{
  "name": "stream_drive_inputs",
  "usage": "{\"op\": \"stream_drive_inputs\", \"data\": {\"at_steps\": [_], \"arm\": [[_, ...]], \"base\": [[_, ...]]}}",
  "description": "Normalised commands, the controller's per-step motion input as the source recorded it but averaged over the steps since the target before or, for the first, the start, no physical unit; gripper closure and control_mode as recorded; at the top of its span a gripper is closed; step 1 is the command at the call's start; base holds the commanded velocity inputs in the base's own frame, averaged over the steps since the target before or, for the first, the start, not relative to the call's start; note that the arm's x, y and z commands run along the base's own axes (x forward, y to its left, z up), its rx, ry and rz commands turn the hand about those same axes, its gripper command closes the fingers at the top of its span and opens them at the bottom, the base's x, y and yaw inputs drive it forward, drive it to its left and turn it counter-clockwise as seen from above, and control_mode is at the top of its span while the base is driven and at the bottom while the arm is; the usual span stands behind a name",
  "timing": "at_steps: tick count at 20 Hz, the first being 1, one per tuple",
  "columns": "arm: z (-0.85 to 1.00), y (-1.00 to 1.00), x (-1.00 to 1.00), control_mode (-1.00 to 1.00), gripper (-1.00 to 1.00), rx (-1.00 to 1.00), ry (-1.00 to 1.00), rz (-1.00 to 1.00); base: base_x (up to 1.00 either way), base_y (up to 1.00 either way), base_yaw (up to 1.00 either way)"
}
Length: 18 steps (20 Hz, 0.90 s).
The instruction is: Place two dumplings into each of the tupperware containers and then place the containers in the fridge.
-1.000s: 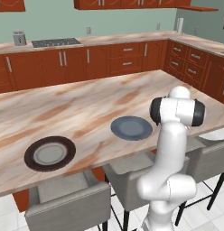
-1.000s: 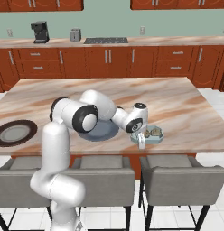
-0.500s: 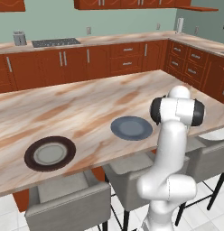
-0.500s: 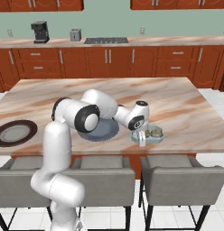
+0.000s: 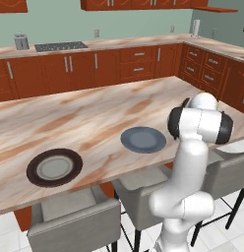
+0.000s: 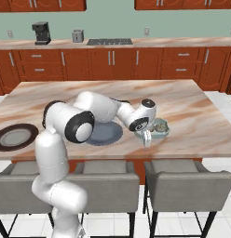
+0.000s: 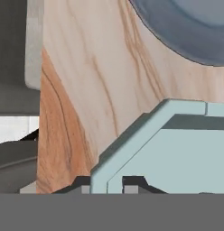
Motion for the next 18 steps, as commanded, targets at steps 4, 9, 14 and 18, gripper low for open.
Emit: {"op": "stream_drive_inputs", "data": {"at_steps": [4, 9, 14, 18], "arm": [[0.90, 0.56, -0.99, -1.00, 1.00, -0.21, -0.17, 0.26], [0.77, 0.49, -0.73, -1.00, 1.00, -0.27, -0.07, 0.56], [0.52, 0.18, -0.95, -1.00, 1.00, -0.13, -0.02, 0.57], [0.31, 0.30, -1.00, -1.00, 1.00, -0.27, 0.01, 0.56]], "base": [[0.00, 0.00, 0.00], [0.00, 0.00, 0.00], [0.00, 0.00, 0.00], [0.00, 0.00, 0.00]]}}
